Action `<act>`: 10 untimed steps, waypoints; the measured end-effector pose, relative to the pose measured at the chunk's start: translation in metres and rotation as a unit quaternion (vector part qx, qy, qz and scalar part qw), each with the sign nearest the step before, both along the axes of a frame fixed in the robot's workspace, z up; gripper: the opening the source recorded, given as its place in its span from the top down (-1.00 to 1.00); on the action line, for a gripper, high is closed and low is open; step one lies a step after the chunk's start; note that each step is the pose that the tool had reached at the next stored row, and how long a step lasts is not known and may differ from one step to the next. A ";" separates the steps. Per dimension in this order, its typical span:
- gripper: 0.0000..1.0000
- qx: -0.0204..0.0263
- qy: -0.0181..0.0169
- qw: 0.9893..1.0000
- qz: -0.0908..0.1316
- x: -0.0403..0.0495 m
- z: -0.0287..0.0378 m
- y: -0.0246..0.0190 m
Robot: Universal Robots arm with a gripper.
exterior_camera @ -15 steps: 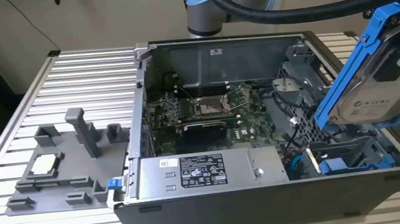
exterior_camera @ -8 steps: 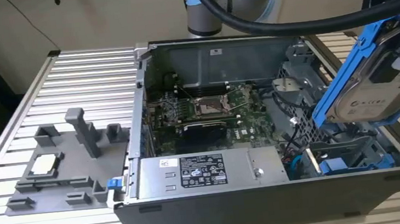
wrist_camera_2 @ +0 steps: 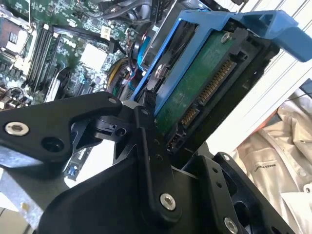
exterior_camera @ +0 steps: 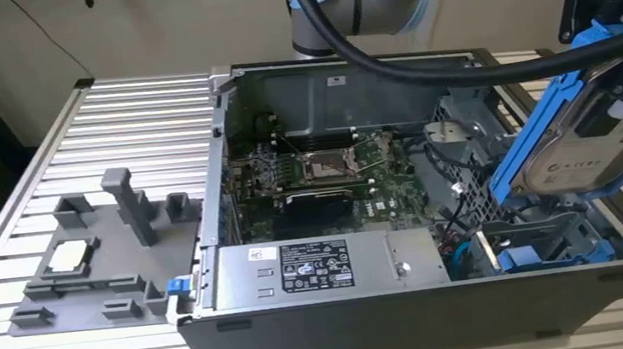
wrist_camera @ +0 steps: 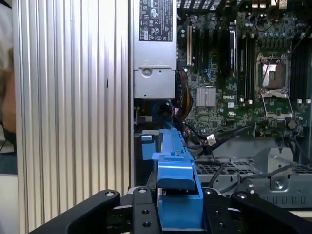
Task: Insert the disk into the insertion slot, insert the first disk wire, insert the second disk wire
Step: 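Insert the disk into the insertion slot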
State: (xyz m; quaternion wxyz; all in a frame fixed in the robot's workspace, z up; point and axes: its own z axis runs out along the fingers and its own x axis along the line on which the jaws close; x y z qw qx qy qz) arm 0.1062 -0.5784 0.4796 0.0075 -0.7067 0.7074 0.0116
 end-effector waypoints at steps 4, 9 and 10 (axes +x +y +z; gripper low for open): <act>0.35 0.000 -0.004 1.000 0.002 0.0001 -0.0054 0.0000; 0.35 -0.001 -0.004 1.000 0.004 0.0000 -0.0112 0.0001; 0.35 -0.003 -0.004 1.000 0.004 0.0000 -0.0117 0.0001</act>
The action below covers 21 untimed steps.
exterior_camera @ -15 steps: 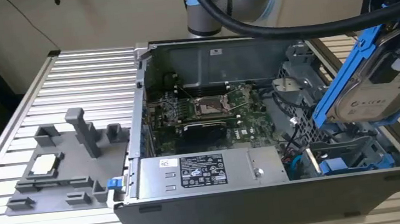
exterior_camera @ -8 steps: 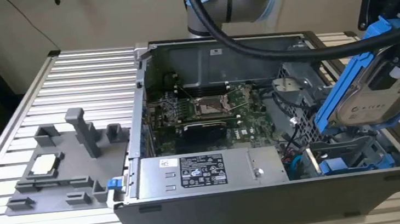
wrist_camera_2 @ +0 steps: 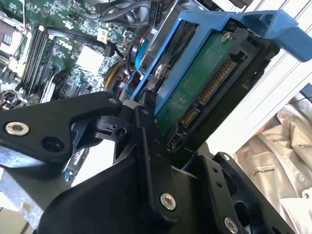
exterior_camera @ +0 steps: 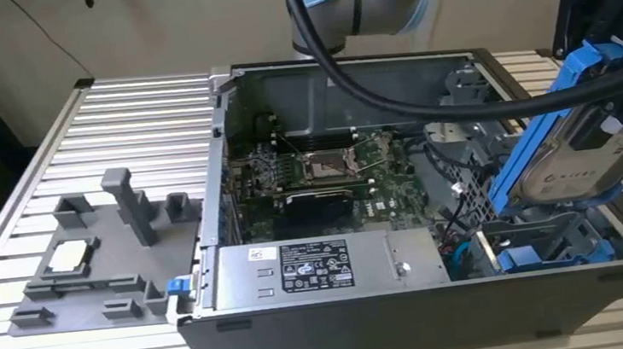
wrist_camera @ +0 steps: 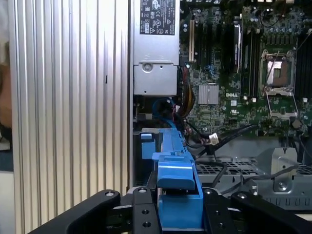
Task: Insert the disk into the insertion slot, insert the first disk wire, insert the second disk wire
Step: 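Insert the disk into the insertion slot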
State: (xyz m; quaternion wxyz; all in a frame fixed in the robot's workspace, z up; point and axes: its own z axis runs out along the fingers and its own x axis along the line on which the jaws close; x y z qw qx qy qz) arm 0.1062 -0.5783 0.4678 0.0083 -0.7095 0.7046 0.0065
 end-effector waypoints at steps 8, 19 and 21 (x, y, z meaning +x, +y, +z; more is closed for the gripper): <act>0.35 -0.002 0.000 1.000 0.001 0.0000 -0.0087 0.0000; 0.35 -0.002 0.001 1.000 0.001 0.0013 -0.0283 -0.0001; 0.35 -0.002 0.001 1.000 0.001 0.0021 -0.0313 -0.0001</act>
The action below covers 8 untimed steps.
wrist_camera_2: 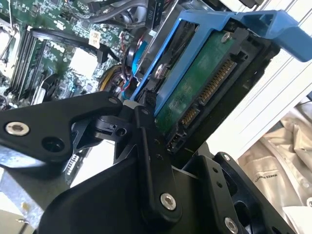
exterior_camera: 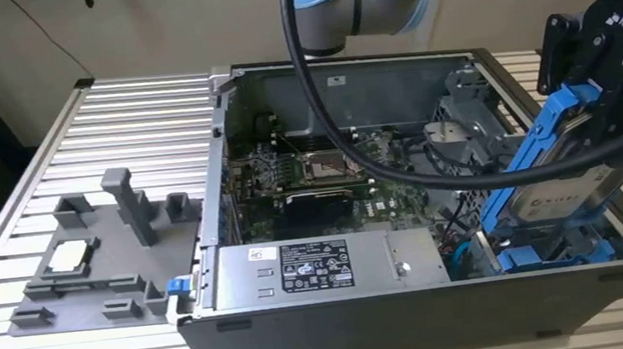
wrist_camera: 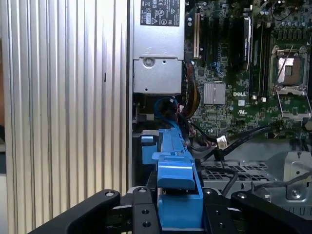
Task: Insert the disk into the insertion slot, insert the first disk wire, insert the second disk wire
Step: 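Insert the disk into the insertion slot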
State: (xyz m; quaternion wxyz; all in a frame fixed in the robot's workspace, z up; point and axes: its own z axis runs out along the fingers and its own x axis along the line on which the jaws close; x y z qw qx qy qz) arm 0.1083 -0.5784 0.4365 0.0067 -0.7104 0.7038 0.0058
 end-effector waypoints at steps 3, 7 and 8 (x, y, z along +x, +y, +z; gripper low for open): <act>0.35 0.000 0.000 1.000 0.000 0.0016 -0.0034 0.0000; 0.35 0.000 0.000 1.000 0.000 0.0051 -0.0071 0.0000; 0.35 0.000 0.000 1.000 0.000 0.0061 -0.0082 0.0000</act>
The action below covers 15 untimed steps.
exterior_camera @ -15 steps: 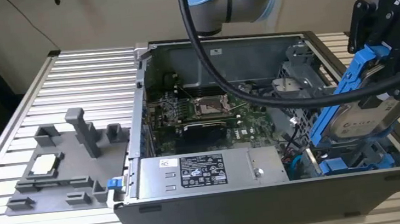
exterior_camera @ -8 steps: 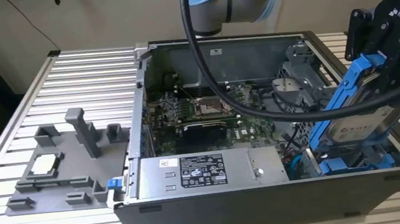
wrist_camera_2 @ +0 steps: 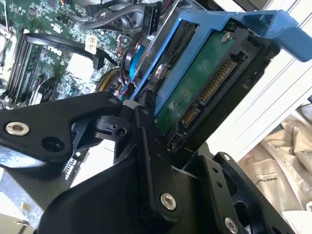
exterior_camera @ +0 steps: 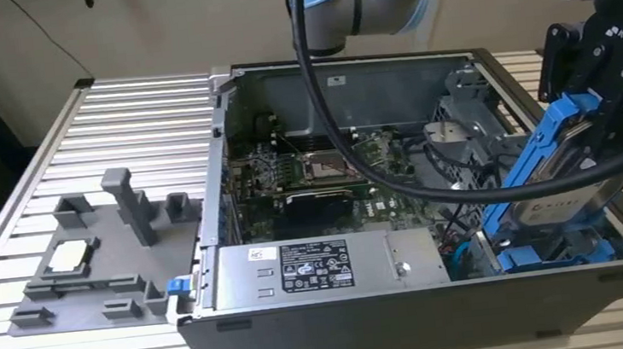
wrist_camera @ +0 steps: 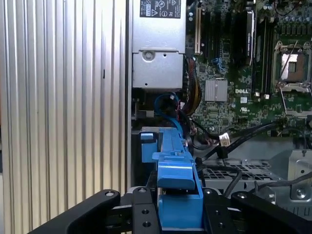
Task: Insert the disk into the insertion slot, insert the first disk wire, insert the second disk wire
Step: 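Insert the disk into the insertion slot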
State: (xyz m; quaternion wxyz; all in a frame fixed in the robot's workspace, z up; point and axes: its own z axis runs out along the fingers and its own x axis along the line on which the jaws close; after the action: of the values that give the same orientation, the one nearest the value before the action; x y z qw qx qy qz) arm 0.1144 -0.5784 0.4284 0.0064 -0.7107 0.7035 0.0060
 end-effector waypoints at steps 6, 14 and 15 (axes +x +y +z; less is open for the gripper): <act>0.35 0.000 0.001 1.000 0.000 0.0049 -0.0080 0.0000; 0.35 0.001 0.001 1.000 0.000 0.0065 -0.0168 0.0000; 0.35 0.001 0.001 1.000 0.000 0.0067 -0.0176 0.0000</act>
State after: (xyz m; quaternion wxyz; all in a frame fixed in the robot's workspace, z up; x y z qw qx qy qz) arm 0.1211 -0.5784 0.4107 0.0069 -0.7110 0.7032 0.0076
